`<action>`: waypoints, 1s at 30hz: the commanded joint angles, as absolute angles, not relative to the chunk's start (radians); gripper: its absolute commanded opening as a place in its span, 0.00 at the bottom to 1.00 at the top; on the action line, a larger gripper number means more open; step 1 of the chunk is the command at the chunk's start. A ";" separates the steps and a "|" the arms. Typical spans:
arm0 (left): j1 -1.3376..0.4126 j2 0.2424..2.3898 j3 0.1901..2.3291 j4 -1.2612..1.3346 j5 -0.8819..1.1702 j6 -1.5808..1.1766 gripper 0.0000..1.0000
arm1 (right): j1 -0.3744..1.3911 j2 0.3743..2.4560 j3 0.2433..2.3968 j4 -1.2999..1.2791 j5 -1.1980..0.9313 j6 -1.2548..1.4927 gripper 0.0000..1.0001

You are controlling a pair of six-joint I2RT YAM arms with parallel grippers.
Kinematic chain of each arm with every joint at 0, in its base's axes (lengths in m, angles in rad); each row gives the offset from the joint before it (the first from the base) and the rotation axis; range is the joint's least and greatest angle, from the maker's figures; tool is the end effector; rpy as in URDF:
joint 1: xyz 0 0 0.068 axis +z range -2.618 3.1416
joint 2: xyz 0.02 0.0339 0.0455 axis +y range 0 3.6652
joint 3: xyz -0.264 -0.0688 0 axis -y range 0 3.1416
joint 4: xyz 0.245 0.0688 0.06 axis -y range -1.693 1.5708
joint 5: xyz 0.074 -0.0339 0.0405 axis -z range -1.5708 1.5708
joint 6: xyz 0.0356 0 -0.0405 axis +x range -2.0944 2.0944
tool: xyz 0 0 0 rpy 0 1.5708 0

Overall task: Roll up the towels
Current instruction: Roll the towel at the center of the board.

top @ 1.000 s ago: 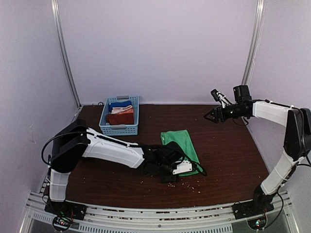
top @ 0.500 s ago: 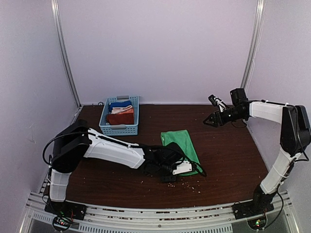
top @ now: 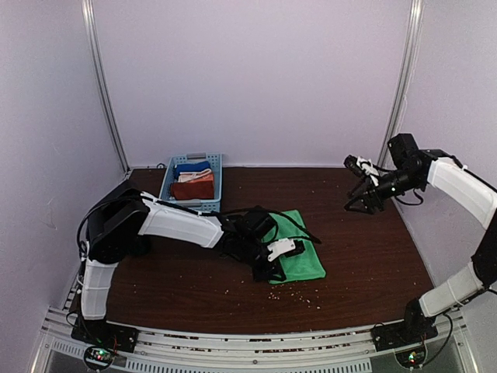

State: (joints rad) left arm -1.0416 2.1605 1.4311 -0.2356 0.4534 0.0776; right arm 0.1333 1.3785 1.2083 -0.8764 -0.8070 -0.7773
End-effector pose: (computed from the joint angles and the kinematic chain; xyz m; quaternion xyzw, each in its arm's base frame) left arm 0.2136 -0.3962 0.1272 0.5505 0.7526 -0.3248 0.1581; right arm 0.2647 0.0614 0.3049 -0.4820 0.7531 0.2843 0.3461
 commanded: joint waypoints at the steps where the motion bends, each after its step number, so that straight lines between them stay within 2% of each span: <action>1: -0.970 2.250 1.473 -0.250 0.861 -0.167 0.00 | 0.212 1.281 1.016 -0.950 -0.678 -0.968 0.57; 7: -0.921 2.340 1.510 -0.236 1.007 -0.323 0.00 | 0.419 1.194 0.842 -0.735 -0.582 -0.865 0.55; 10: -0.906 2.363 1.509 -0.228 1.026 -0.360 0.00 | 0.494 1.201 0.800 -0.608 -0.569 -0.811 0.58; 17: -0.887 2.356 1.483 -0.215 1.003 -0.374 0.00 | 0.662 1.376 0.793 -0.423 -0.490 -0.772 0.61; 23: -0.883 2.353 1.469 -0.202 0.990 -0.379 0.00 | 0.748 1.493 0.818 -0.335 -0.455 -0.720 0.59; 26: -0.881 2.352 1.462 -0.200 0.988 -0.378 0.00 | 0.756 1.537 0.828 -0.322 -0.442 -0.719 0.54; 29: -0.879 2.347 1.459 -0.199 0.986 -0.377 0.00 | 0.756 1.577 0.832 -0.324 -0.442 -0.731 0.41; 30: -0.879 2.345 1.459 -0.199 0.986 -0.376 0.00 | 0.756 1.592 0.837 -0.331 -0.446 -0.737 0.34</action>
State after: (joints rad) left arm -0.8886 2.3280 1.4925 -0.1707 1.0130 -0.3737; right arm 0.7513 1.5539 0.8097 -0.3603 -0.4694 -0.7349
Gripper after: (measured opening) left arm 0.034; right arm 0.431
